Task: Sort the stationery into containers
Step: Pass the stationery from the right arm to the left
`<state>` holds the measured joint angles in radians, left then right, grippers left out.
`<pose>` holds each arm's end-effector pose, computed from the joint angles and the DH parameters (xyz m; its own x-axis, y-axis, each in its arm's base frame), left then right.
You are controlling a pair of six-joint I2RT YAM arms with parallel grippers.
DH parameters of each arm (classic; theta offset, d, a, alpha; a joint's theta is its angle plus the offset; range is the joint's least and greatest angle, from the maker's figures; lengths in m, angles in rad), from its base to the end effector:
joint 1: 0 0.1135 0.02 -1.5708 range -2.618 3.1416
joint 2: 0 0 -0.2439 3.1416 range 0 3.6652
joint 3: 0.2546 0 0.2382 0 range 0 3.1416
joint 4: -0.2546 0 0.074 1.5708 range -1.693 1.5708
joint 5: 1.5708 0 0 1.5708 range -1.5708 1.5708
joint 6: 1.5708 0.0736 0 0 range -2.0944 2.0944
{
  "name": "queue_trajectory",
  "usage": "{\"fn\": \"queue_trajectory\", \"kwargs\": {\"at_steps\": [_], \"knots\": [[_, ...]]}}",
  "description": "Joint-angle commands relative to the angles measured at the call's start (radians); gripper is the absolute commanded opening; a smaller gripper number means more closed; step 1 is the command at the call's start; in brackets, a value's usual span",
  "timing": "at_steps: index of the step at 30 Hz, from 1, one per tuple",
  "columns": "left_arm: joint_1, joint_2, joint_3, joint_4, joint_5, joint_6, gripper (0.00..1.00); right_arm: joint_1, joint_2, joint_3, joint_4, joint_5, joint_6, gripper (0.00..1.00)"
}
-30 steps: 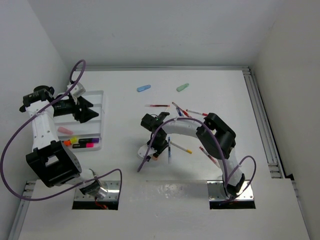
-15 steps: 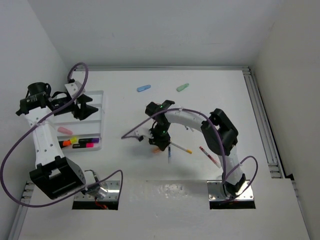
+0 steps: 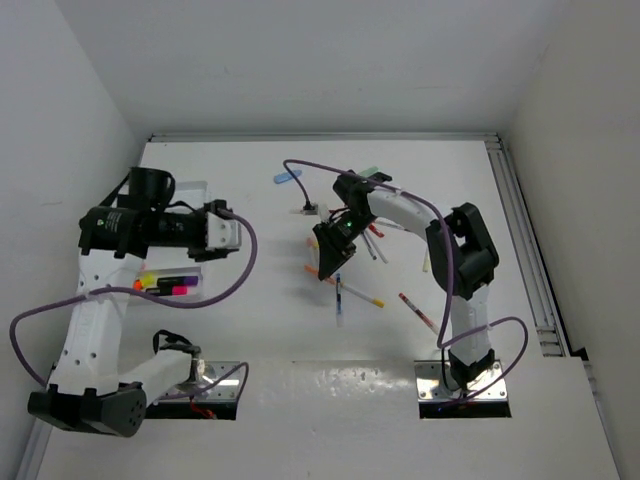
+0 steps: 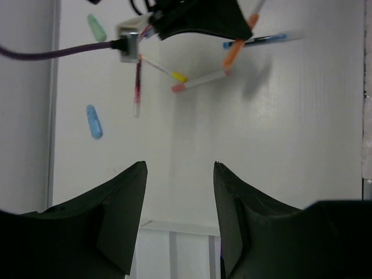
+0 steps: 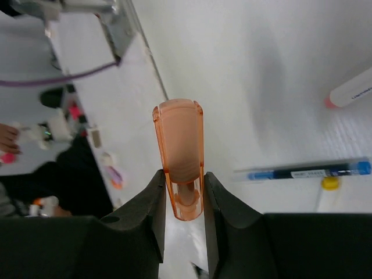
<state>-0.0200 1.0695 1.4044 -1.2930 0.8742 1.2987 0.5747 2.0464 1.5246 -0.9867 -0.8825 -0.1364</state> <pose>0.1693 -0.0599 0.3606 0.2173 0.6138 -0.7590 0.9098 0.1543 0.3853 0.2788 0.2483 0.1469 -0.7775 -0.6064 -0.1665 -0.4960 0.4286 0.7552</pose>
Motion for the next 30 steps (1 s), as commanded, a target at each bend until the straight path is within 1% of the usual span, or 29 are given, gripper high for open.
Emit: {"fn": "queue_trajectory", "kwargs": {"at_steps": [1, 2, 3, 4, 6, 7, 8, 10, 17, 19, 23, 24, 26, 30], "knots": [[-0.128, 0.017, -0.045, 0.026, -0.125, -0.048, 0.55, -0.019, -0.051, 0.034, 0.078, -0.157, 0.249, 0.0], [-0.206, 0.023, -0.048, 0.055, -0.153, -0.07, 0.55, -0.022, -0.051, 0.034, 0.092, -0.177, 0.274, 0.0], [-0.243, 0.038, -0.051, 0.07, -0.203, -0.09, 0.54, -0.027, -0.052, 0.032, 0.108, -0.191, 0.293, 0.0], [-0.324, 0.05, -0.051, 0.087, -0.227, -0.134, 0.54, -0.027, -0.054, 0.029, 0.117, -0.213, 0.328, 0.0], [-0.403, 0.09, -0.047, 0.119, -0.28, -0.173, 0.52, -0.027, -0.072, 0.025, 0.132, -0.222, 0.346, 0.0], [-0.467, 0.105, -0.048, 0.126, -0.293, -0.196, 0.51, -0.027, -0.078, 0.017, 0.138, -0.225, 0.362, 0.0], [-0.492, 0.131, -0.048, 0.139, -0.305, -0.202, 0.49, -0.027, -0.095, 0.011, 0.144, -0.225, 0.368, 0.0], [-0.53, 0.151, -0.05, 0.153, -0.311, -0.203, 0.47, -0.029, -0.107, 0.003, 0.145, -0.234, 0.371, 0.0], [-0.613, 0.237, -0.03, 0.199, -0.334, -0.226, 0.45, -0.016, -0.166, -0.026, 0.144, -0.242, 0.38, 0.0], [-0.636, 0.248, -0.033, 0.225, -0.351, -0.237, 0.46, -0.012, -0.176, -0.029, 0.149, -0.245, 0.385, 0.0], [-0.647, 0.259, -0.015, 0.273, -0.391, -0.269, 0.48, -0.003, -0.186, -0.038, 0.152, -0.254, 0.388, 0.0], [-0.647, 0.262, -0.012, 0.276, -0.391, -0.269, 0.48, -0.003, -0.187, -0.038, 0.152, -0.253, 0.391, 0.0], [-0.656, 0.268, -0.008, 0.279, -0.397, -0.274, 0.51, 0.002, -0.186, -0.04, 0.152, -0.26, 0.389, 0.0], [-0.679, 0.28, -0.015, 0.276, -0.403, -0.266, 0.53, 0.008, -0.186, -0.035, 0.157, -0.272, 0.4, 0.0]]}}
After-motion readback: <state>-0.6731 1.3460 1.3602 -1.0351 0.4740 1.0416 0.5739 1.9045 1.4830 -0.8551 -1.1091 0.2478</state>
